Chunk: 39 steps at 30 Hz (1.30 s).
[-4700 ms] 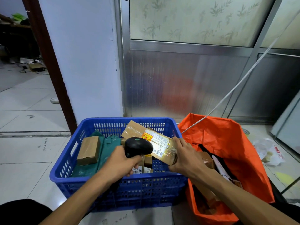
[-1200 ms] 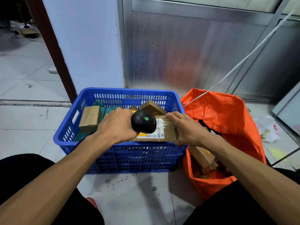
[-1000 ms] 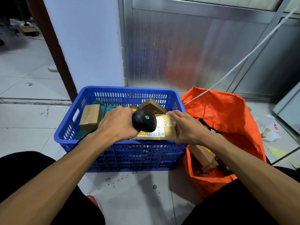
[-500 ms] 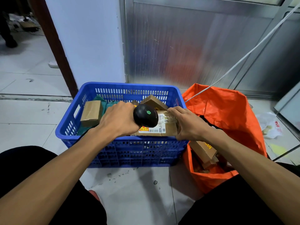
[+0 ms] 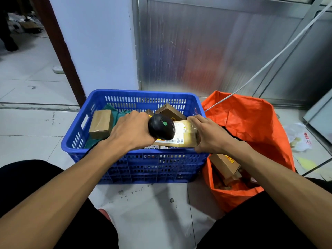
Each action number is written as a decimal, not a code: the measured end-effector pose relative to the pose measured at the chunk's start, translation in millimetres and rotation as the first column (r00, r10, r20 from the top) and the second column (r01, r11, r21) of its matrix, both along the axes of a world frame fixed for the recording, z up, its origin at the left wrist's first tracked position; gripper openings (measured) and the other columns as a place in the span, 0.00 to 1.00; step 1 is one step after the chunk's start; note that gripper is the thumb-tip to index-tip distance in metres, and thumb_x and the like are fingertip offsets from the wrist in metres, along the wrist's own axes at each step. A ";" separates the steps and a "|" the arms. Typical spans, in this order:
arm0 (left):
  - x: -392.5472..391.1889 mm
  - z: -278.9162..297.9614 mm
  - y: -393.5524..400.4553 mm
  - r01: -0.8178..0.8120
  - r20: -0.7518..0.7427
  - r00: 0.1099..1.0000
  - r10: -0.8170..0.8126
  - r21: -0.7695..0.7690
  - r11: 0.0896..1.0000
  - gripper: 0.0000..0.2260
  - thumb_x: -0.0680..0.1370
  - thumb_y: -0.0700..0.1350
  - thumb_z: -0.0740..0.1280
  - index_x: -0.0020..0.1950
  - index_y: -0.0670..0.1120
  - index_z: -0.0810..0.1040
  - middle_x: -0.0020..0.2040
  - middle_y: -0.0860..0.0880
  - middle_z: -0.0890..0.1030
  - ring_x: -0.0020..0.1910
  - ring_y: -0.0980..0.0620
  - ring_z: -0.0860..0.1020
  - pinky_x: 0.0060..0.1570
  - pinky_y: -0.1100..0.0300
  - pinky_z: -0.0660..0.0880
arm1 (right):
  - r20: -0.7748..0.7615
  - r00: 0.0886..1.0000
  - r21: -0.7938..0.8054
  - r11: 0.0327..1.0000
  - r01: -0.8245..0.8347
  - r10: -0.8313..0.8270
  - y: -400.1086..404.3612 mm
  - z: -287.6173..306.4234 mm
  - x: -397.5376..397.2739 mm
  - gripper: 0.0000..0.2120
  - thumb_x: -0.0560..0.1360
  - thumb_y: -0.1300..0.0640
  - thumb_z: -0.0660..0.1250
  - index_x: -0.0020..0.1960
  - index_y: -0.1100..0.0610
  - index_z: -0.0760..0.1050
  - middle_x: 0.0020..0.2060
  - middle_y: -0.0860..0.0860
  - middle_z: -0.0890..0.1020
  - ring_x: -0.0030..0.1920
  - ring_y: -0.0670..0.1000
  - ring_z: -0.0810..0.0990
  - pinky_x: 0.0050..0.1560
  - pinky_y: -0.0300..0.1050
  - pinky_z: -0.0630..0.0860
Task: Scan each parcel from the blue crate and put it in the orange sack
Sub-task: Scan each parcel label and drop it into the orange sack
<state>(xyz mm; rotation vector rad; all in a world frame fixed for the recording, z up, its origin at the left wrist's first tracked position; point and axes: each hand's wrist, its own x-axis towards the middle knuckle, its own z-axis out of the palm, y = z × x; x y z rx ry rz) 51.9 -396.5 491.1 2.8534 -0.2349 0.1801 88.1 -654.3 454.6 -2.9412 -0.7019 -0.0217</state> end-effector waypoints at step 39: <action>5.7 -4.0 -0.2 -0.447 -0.377 0.894 0.241 -0.735 0.510 0.05 0.72 0.39 0.73 0.47 0.42 0.84 0.36 0.43 0.84 0.26 0.53 0.75 0.32 0.58 0.78 | 0.225 0.933 0.371 0.910 0.185 -0.281 3.3 8.6 -1.4 0.49 0.61 0.53 0.80 0.76 0.53 0.59 0.70 0.50 0.68 0.70 0.56 0.66 0.62 0.52 0.74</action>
